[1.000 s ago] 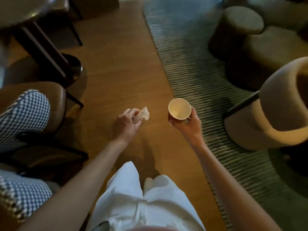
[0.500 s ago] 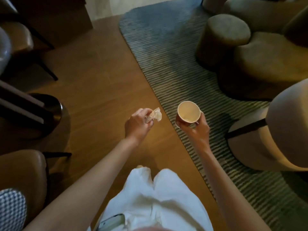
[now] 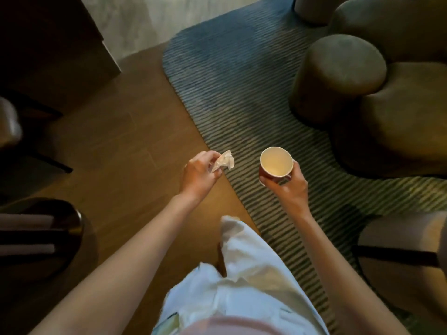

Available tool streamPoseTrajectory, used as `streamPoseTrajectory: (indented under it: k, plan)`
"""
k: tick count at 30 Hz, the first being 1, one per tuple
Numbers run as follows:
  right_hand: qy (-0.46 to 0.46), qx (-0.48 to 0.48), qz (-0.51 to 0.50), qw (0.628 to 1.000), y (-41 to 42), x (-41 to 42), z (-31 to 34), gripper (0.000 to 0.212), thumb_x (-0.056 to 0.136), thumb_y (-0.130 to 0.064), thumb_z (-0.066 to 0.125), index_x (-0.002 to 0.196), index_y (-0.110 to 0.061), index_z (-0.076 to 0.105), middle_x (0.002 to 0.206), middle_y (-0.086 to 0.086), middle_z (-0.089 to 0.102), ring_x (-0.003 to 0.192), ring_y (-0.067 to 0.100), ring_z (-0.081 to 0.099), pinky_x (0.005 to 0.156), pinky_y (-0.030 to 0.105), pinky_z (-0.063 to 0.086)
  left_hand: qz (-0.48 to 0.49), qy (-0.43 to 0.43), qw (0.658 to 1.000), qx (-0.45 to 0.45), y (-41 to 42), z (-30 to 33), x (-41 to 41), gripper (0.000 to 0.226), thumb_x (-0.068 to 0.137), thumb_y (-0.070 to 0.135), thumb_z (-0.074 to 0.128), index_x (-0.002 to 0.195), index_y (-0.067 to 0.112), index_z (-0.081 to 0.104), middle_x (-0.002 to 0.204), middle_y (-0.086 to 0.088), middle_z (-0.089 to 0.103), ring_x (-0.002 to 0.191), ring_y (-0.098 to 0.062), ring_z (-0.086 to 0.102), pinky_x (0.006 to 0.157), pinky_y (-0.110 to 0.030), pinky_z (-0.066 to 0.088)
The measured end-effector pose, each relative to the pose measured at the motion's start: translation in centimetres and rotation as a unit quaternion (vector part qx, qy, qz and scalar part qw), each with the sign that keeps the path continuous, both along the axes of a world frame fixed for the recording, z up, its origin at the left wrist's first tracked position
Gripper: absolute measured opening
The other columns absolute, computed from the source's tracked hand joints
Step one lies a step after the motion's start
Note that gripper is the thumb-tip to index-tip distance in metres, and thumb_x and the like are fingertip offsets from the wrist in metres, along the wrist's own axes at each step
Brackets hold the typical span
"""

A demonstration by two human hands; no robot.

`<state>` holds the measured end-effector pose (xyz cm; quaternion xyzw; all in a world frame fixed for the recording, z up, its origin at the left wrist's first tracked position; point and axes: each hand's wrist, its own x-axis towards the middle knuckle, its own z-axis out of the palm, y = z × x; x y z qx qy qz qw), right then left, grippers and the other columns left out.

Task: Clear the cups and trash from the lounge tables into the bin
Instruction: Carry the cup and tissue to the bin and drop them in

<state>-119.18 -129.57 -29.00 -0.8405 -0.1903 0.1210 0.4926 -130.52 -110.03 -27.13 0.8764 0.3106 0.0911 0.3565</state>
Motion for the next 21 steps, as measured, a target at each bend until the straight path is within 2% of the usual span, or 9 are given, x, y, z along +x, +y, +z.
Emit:
streamPoseTrajectory:
  k: [3, 8, 11, 13, 16, 19, 21]
  plan:
    - [0.006, 0.006, 0.021, 1.000, 5.7, 7.5, 1.6, 0.071, 0.070, -0.024, 0.084, 0.130, -0.016, 0.046, 0.124, 0.001, 0.057, 0.110, 0.010, 0.052, 0.087, 0.015, 0.042, -0.005, -0.007, 1.000, -0.002, 5.3, 1.2, 5.9, 0.023, 0.081, 0.016, 0.069, 0.104, 0.018, 0.067, 0.100, 0.000, 0.067, 0.085, -0.018, 0.064, 0.072, -0.041, 0.053]
    - [0.003, 0.006, 0.052, 0.999, 15.9, 17.9, 2.3, 0.071, 0.070, -0.025, 0.084, 0.130, -0.018, 0.046, 0.125, -0.002, 0.056, 0.114, 0.008, 0.051, 0.094, 0.023, 0.044, 0.021, 0.006, 0.999, -0.025, 12.8, 0.7, 15.0, 0.023, 0.081, 0.016, 0.068, 0.104, 0.020, 0.068, 0.100, 0.002, 0.067, 0.087, -0.017, 0.063, 0.075, -0.040, 0.052]
    - [0.014, 0.001, 0.064, 0.998, 22.5, 24.4, 0.8, 0.070, 0.069, -0.026, 0.084, 0.129, -0.022, 0.046, 0.123, -0.006, 0.056, 0.112, 0.007, 0.053, 0.095, 0.024, 0.046, 0.023, 0.010, 0.999, -0.029, 18.9, -0.7, 21.5, 0.023, 0.081, 0.016, 0.068, 0.103, 0.021, 0.068, 0.100, 0.003, 0.067, 0.085, -0.015, 0.063, 0.073, -0.035, 0.051]
    - [0.015, 0.010, 0.065, 0.998, 27.3, 28.8, -0.2, 0.070, 0.069, -0.027, 0.084, 0.128, -0.026, 0.046, 0.120, -0.011, 0.056, 0.110, 0.002, 0.054, 0.093, 0.020, 0.045, 0.019, 0.007, 0.999, -0.024, 23.9, -1.4, 26.1, 0.022, 0.081, 0.016, 0.069, 0.102, 0.021, 0.068, 0.098, 0.003, 0.067, 0.085, -0.015, 0.063, 0.069, -0.029, 0.047]
    - [0.034, 0.022, 0.048, 0.998, 34.6, 35.3, -0.2, 0.069, 0.069, -0.027, 0.084, 0.127, -0.028, 0.047, 0.118, -0.014, 0.056, 0.107, -0.005, 0.053, 0.086, 0.011, 0.044, 0.016, 0.013, 1.000, -0.013, 32.2, -1.0, 33.4, 0.022, 0.080, 0.015, 0.068, 0.102, 0.021, 0.068, 0.099, 0.003, 0.067, 0.086, -0.015, 0.062, 0.070, -0.029, 0.045]
    - [0.005, 0.037, 0.042, 0.998, 40.9, 41.4, 0.8, 0.067, 0.069, -0.023, 0.084, 0.126, -0.021, 0.048, 0.117, -0.008, 0.058, 0.107, 0.001, 0.055, 0.087, 0.012, 0.045, 0.007, 0.017, 1.000, -0.002, 39.6, 0.5, 40.5, 0.022, 0.082, 0.017, 0.068, 0.103, 0.021, 0.067, 0.101, 0.003, 0.067, 0.088, -0.016, 0.062, 0.073, -0.031, 0.047]
    - [-0.027, 0.042, 0.042, 0.998, 44.4, 45.6, 1.3, 0.067, 0.069, -0.018, 0.084, 0.126, -0.012, 0.050, 0.119, 0.002, 0.059, 0.109, 0.011, 0.057, 0.089, 0.017, 0.048, -0.013, 0.020, 1.000, -0.001, 43.8, 1.4, 45.4, 0.021, 0.084, 0.019, 0.067, 0.105, 0.021, 0.066, 0.102, 0.003, 0.066, 0.089, -0.016, 0.062, 0.076, -0.038, 0.050]
